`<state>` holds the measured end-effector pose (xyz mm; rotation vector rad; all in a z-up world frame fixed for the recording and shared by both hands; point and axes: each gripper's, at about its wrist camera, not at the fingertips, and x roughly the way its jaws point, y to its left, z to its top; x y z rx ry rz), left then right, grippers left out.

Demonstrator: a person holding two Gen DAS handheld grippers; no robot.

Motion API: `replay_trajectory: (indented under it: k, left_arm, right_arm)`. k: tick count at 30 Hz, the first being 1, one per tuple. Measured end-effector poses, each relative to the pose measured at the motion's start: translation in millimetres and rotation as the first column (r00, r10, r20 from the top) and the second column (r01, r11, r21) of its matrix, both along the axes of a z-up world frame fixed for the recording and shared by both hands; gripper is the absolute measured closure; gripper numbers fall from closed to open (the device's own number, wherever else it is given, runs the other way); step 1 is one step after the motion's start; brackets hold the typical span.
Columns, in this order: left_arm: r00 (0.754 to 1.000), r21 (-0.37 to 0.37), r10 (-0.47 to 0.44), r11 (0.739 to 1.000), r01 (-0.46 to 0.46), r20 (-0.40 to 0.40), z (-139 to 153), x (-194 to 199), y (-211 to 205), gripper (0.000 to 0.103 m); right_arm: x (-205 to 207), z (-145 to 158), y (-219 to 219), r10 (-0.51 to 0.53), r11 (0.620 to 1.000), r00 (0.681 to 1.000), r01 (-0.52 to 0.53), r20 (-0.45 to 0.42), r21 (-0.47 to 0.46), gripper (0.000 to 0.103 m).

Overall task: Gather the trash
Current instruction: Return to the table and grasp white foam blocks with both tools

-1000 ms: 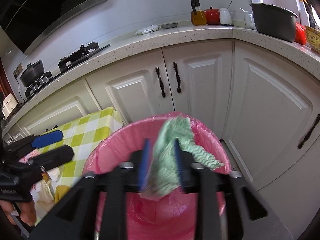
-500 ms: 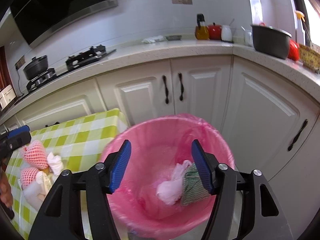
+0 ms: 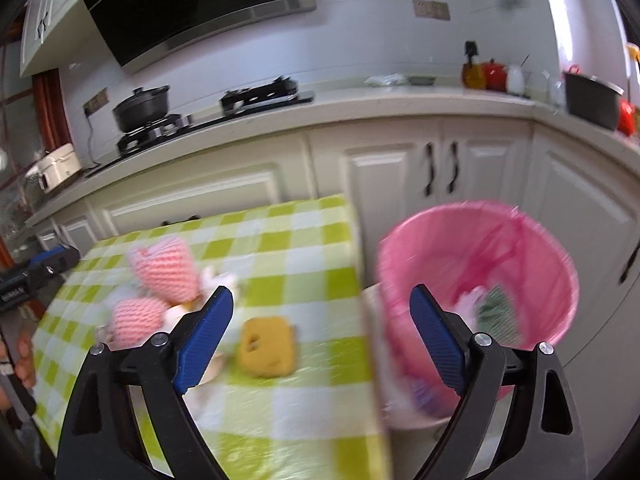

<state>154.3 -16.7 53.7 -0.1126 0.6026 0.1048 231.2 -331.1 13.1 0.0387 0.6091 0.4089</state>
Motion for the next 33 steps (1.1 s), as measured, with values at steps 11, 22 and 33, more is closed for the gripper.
replay_trajectory:
  k: [11,22,33]
  left_arm:
    - [0.989,-0.065,0.116,0.990,-0.122,-0.092,-50.9,-25.7,72.6,0.021]
    - [0.978,-0.097,0.058,0.992,-0.078,-0.198,-88.5,15.1,86.7,0.021]
    - [0.947,-0.079,0.028,0.995,-0.056,-0.320,-113.4,50.3,88.0,0.022]
  right_arm:
    - [-51.2,-30.6,92.0,0.160,0.985,0.984,-0.164,-0.078,-0.045,0.018]
    - [-52.3,-60.1,145.0,0.148,0.981,0.978,-0.163,-0.144,-0.102,0.018]
    - [-30.5,-74.1,148.2,0.150,0.980,0.965,-0.174,-0.216,-0.097,0.036]
